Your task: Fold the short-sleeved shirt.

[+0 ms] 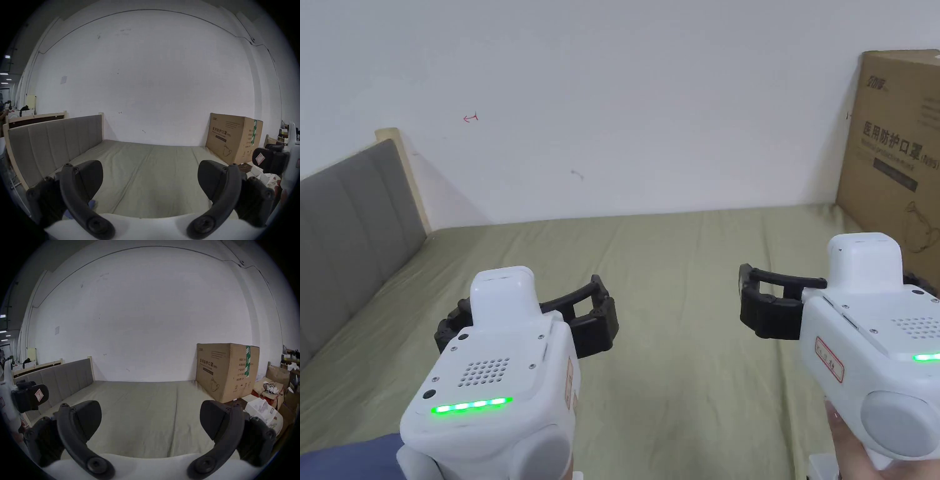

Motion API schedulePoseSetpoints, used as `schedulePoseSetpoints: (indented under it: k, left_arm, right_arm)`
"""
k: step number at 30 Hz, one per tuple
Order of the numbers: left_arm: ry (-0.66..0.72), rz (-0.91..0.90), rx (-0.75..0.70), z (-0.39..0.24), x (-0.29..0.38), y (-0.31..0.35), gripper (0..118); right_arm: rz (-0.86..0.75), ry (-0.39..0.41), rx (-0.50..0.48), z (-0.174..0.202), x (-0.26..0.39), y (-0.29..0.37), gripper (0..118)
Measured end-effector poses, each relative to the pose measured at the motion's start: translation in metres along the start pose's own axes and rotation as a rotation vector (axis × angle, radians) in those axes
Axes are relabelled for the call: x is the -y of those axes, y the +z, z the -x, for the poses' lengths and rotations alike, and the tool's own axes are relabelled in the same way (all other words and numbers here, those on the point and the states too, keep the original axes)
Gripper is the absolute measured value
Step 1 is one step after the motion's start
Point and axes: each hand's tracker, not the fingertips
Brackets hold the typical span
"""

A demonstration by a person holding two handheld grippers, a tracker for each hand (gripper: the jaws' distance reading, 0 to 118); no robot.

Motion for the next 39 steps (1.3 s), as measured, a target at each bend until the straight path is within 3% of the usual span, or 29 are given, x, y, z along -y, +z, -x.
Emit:
schedulePoseSetpoints:
  k: [23,39]
  left_arm:
    - [-0.037,0.064,-0.004,-0.004,0.006,-0.008,116]
    - [0.024,0.104,-0.019,-0.006,0.006,-0.011,116]
  right_arm:
    - [0.03,0.035,0.015,0.009,0.003,-0.002,118]
    - [0.064,0.049,0.009,0.009,0.008,0.0,118]
